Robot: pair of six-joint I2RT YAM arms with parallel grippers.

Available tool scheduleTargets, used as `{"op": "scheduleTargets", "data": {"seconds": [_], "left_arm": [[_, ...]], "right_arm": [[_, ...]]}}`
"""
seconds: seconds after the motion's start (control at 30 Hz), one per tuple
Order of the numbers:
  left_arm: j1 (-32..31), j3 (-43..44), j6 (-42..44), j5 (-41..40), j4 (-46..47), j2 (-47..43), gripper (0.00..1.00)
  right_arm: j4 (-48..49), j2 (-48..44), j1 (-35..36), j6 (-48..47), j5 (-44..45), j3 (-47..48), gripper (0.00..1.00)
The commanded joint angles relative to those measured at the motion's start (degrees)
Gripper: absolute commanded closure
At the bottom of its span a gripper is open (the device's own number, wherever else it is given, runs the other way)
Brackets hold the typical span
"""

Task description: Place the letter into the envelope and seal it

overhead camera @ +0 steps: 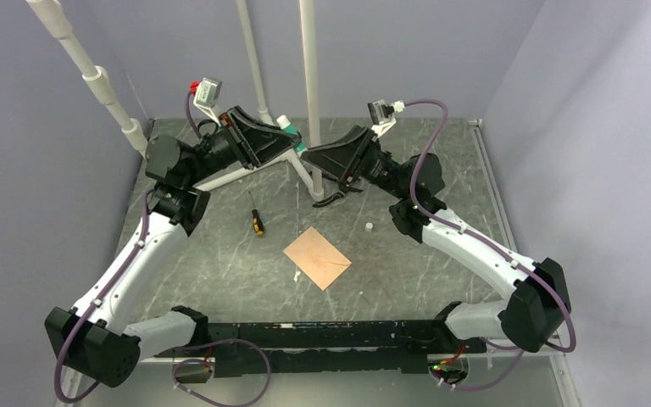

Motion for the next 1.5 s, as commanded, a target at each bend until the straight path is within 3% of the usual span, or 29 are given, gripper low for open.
{"op": "scheduleTargets", "data": {"seconds": [0.0,0.13,0.27,0.43,0.53,0.67,0.83,0.93,1.0,1.03,1.07,1.1,1.17,1.3,1.37,1.47], "left_arm": [[-0.1,1.5,-0.7,0.9,3.7,-1.8,0.98],[-0.1,1.6,-0.5,0.6,3.7,-1.8,0.98],[-0.1,1.7,0.4,-0.5,2.7,-2.0,0.98],[-0.1,1.8,3.1,-2.3,-1.6,-2.4,0.98],[-0.1,1.6,5.6,-5.0,-6.0,-2.8,0.98],[-0.1,2.7,9.4,-8.9,-12.8,-3.4,0.98],[-0.1,7.7,14.5,-8.9,-16.9,-2.5,0.98],[-0.1,8.3,16.1,-9.9,-17.9,-2.9,0.97],[-0.1,7.9,16.6,-10.0,-17.7,-3.2,0.98],[-0.1,7.7,16.7,-9.8,-17.5,-3.2,0.98],[-0.1,7.5,16.9,-9.6,-17.1,-3.3,0.97],[-0.1,7.3,17.0,-9.2,-16.7,-3.4,0.97],[-0.1,7.0,17.1,-8.0,-15.7,-3.4,0.98],[-0.1,6.4,16.1,-4.5,-12.6,-3.6,0.98],[-0.1,6.2,14.9,-3.1,-10.6,-3.6,0.98],[-0.1,6.3,12.6,-1.6,-8.0,-3.6,0.97]], "right_arm": [[6.3,0.0,0.0,1.9,-2.7,3.9,0.67],[3.8,0.6,0.2,-0.2,-3.9,5.3,0.71],[-3.1,1.0,0.8,-5.8,-5.0,8.2,0.84],[-19.5,0.2,2.2,-23.3,-1.2,13.1,0.92],[-36.3,0.1,5.8,-46.6,8.2,18.0,0.93],[-46.0,0.9,12.8,-75.0,27.9,21.3,0.93],[-45.8,2.8,17.5,-93.9,47.7,21.7,0.95],[-44.5,4.4,19.7,-99.5,55.1,22.6,0.95],[-46.2,4.0,19.8,-96.1,54.2,23.7,0.90],[-46.8,3.2,19.7,-93.2,52.0,23.9,0.78],[-48.2,1.6,19.6,-90.3,48.9,23.3,0.51],[-48.6,-0.4,19.3,-86.4,45.3,22.6,0.38],[-48.2,-4.1,17.5,-77.0,36.4,21.2,0.25],[-39.3,-10.5,12.7,-54.3,23.9,15.9,0.17],[-34.1,-11.8,10.6,-40.4,21.0,12.6,0.16],[-26.7,-12.0,8.2,-26.5,17.9,8.1,0.16]]}}
